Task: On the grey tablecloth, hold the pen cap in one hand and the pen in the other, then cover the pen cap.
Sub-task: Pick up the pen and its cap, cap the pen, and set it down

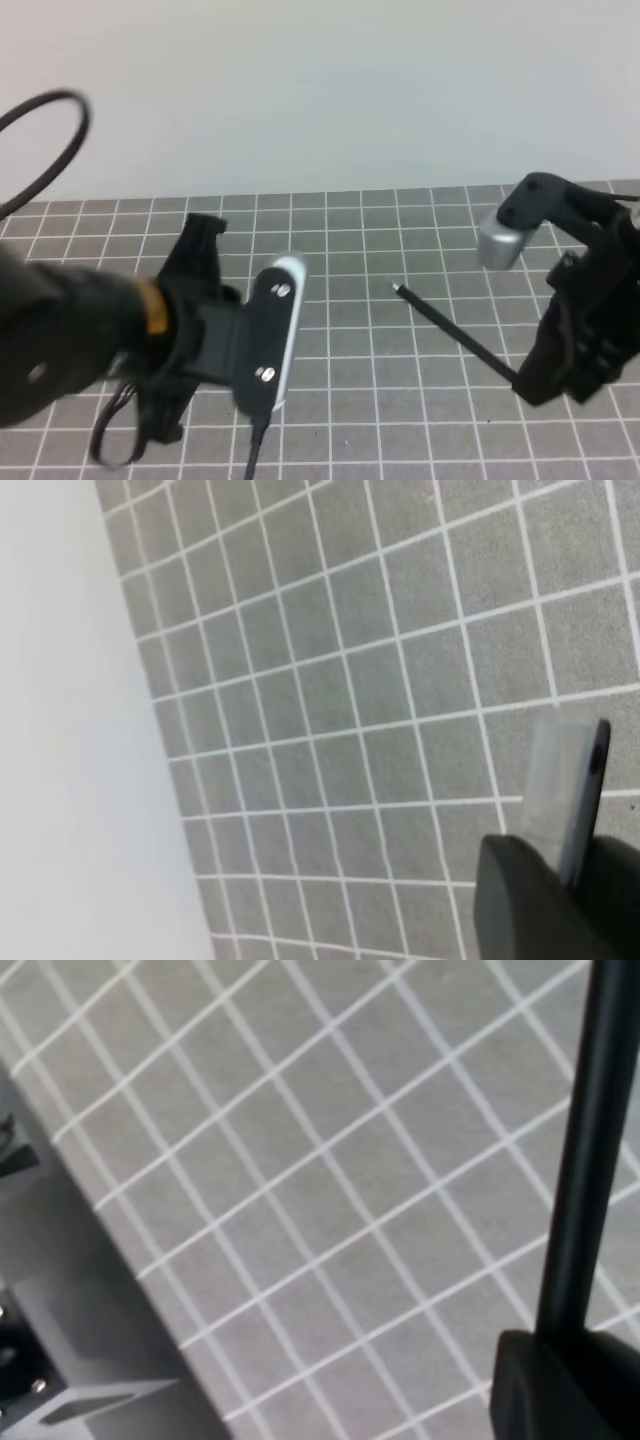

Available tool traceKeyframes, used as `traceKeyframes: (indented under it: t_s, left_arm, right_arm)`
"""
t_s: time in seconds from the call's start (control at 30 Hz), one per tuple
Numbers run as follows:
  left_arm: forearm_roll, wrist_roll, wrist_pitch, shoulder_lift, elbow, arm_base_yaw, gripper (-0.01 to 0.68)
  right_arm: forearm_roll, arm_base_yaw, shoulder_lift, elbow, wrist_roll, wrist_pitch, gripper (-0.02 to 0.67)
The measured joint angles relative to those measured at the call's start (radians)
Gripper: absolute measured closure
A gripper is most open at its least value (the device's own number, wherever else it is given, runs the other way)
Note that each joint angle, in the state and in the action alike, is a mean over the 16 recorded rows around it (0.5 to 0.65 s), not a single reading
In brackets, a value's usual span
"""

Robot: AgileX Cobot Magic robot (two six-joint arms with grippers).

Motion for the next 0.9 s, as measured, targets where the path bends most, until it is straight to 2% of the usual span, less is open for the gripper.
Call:
traceKeyframes:
  t_s: [0.47,0.7,0.9]
  left_arm:
    - [-0.022,0.075,-0.255,-0.253,0.279,0.0,0.596]
    - [-0.088,0.198,-0.348,-0.308,0.389,0.0,0.596]
    - [-0.175,0.299,-0.398,-0.324,0.438,-0.011,0.596]
  right_arm:
    - [0.05,0.199,-0.114,0.145,0.096,0.0,0.652]
    - [0.098,0.281,-0.107,0.171,0.096,0.0,0.652]
    - [0.125,0.307,-0.079,0.169,0.086,0.0,0.652]
